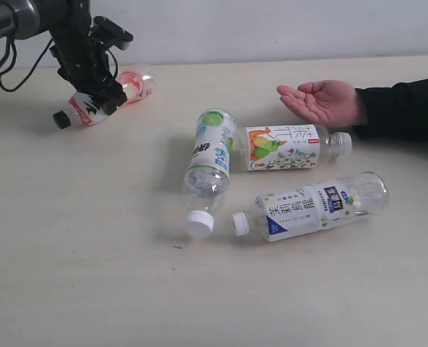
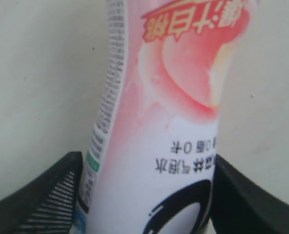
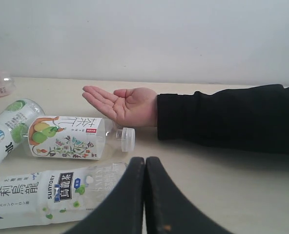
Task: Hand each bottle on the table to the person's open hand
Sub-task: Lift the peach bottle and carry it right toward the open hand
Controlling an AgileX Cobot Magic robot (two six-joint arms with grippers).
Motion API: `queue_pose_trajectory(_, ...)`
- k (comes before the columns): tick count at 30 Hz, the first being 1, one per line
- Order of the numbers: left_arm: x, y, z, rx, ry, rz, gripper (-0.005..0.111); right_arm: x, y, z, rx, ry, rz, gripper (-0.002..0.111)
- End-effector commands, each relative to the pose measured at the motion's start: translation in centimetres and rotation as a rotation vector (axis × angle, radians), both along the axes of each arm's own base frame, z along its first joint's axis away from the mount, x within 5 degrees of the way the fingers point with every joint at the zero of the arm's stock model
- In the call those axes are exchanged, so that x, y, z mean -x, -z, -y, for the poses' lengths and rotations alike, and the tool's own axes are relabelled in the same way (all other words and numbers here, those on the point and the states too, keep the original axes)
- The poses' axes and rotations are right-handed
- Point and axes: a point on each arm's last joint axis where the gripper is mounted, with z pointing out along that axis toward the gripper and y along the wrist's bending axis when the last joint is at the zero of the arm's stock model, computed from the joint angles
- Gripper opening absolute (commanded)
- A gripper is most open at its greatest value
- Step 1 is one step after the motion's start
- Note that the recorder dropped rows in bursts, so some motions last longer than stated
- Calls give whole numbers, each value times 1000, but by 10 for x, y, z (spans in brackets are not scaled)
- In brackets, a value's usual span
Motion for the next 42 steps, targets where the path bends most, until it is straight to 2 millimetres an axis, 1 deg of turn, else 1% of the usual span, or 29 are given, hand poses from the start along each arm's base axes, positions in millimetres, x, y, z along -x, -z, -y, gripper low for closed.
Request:
queue_pose_trajectory(1,0,-4,0,18,-28,0,18,0,1,0,2,5,5,0)
queue_pose_trajectory(4,1,-4,0,20,-44,-7,0,0,1,0,2,5,5,0)
queue_pose_trajectory(8,0,-6,0,46,-123,0,0,0,1,0,2,5,5,0)
queue_pose_trajectory(10,3,-6,-1,46,-160,-24,0,0,1,0,2,5,5,0)
queue_pose_trajectory(12,4,-12,-1,63,-188,-20,0,0,1,0,2,5,5,0)
queue_pose_trajectory(15,8,-34,1,115,-245,-10,0,0,1,0,2,5,5,0)
queue_pose_trajectory(17,16,-52,2,144,-278,-47,0,0,1,0,2,5,5,0)
queue_pose_trajectory(19,20,-75,2,186,-349,-14,0,0,1,0,2,5,5,0)
queue_pose_trajectory(20,21,-82,2,198,-368,-2,0,0,1,0,0,5,4,0)
queue_pose_trajectory(21,24,-93,3,219,-378,15,0,0,1,0,-3,6,3,0)
queue_pose_trajectory(22,25,-98,4,236,-384,17,0,0,1,0,-3,6,3,0)
queue_pose_trajectory(24,36,-106,15,298,-378,-19,0,0,1,0,-3,6,3,0)
queue_pose_trajectory(25,46,-111,24,320,-361,-40,0,0,1,0,-3,6,3,0)
queue_pose_trajectory(29,70,-116,45,311,-331,-81,0,0,1,0,-3,6,3,0)
queue_pose_trajectory(30,76,-116,50,319,-327,-74,0,0,1,0,-3,6,3,0)
queue_pose_trajectory(35,104,-128,77,415,-314,3,0,0,1,0,-5,6,3,0)
queue_pose_trajectory(36,112,-128,85,443,-308,7,0,0,1,0,-5,6,3,0)
queue_pose_trajectory(42,149,-132,123,612,-276,-48,0,0,1,0,-5,6,3,0)
